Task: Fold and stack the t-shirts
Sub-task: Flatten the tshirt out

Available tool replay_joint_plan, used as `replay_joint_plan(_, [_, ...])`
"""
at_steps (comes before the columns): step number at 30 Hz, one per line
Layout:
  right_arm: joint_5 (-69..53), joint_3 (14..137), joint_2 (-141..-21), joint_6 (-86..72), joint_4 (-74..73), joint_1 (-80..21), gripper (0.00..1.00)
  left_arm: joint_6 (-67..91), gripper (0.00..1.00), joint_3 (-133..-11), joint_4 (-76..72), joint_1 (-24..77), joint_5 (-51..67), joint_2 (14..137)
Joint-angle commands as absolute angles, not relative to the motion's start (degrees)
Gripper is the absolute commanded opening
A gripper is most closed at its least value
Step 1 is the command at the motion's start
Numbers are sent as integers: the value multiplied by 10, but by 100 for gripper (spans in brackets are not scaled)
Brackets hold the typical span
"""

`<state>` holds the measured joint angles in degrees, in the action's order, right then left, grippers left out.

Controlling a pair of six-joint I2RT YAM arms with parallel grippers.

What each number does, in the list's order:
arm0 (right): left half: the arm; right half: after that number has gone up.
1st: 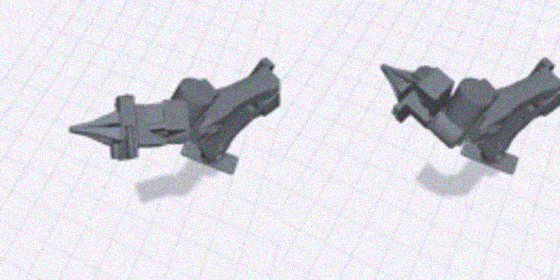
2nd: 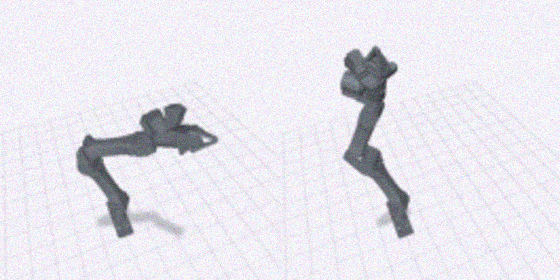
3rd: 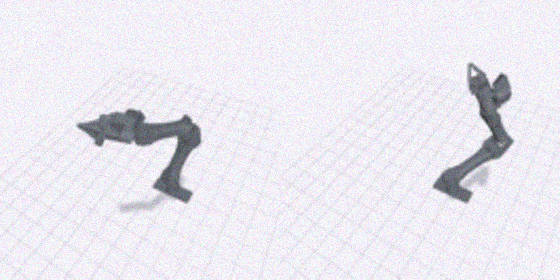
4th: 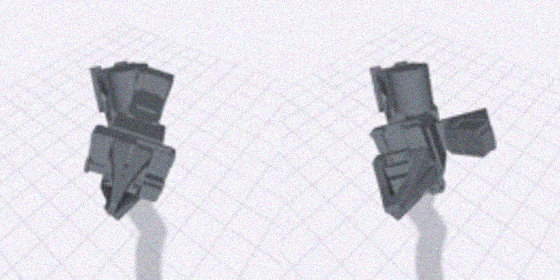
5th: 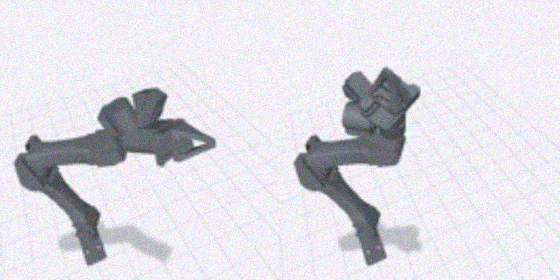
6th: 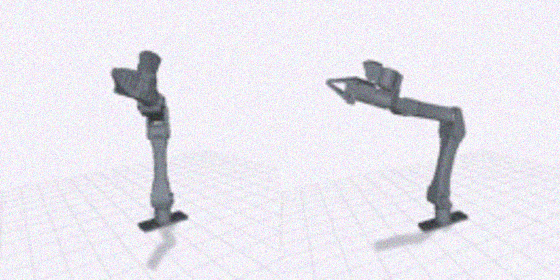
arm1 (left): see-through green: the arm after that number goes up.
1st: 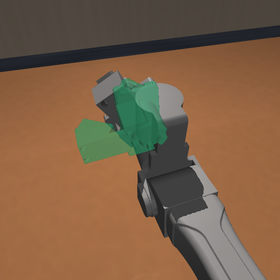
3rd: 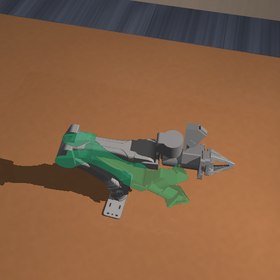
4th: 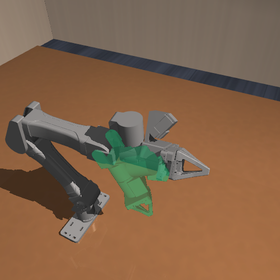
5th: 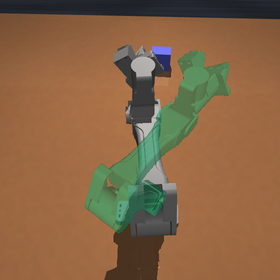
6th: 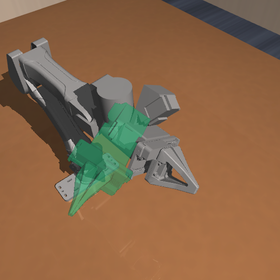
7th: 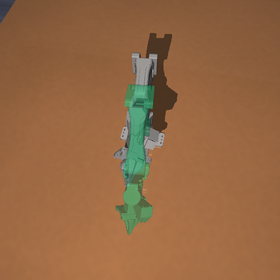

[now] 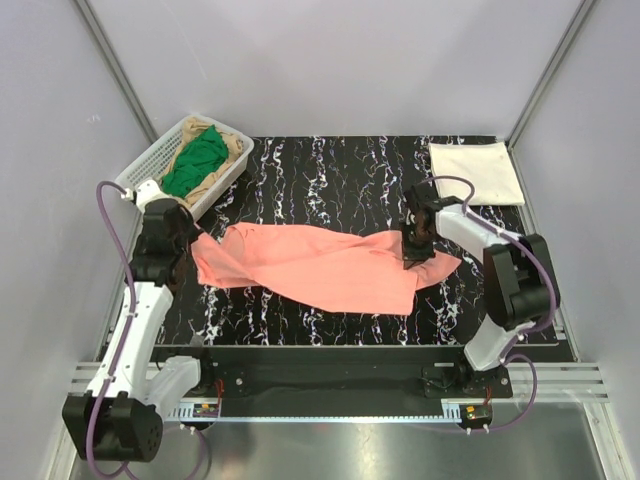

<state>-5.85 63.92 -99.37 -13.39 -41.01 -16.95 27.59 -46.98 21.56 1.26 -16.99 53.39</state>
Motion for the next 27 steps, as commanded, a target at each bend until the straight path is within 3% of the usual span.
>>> replay_joint_plan(1, [71, 687, -897, -174, -475, -182, 0, 270, 0, -493, 234, 23, -213, 512])
replay_joint_plan(7, [98, 685, -821, -195, -453, -186, 0, 311, 0, -474, 229, 52, -247, 475])
replay_joint_plan(14, [148, 721, -895, -162, -333, -185, 0, 316, 0, -464, 203, 51, -239, 520])
replay_joint_plan(18, [137, 855, -969, -172, -415, -186, 0, 306, 0, -455, 204, 52, -245, 505])
replay_joint_plan(21, [126, 881, -964, -201, -486, -185, 0, 286, 0, -470, 221, 52, -249, 477])
replay_joint_plan(26, [34, 793, -798, -264, -574, -202, 0, 295, 0, -512, 307, 54, -251, 427])
replay_joint_plan(27, [-34, 754, -760, -276, -573, -205, 0, 295, 0, -512, 315, 56, -248, 413])
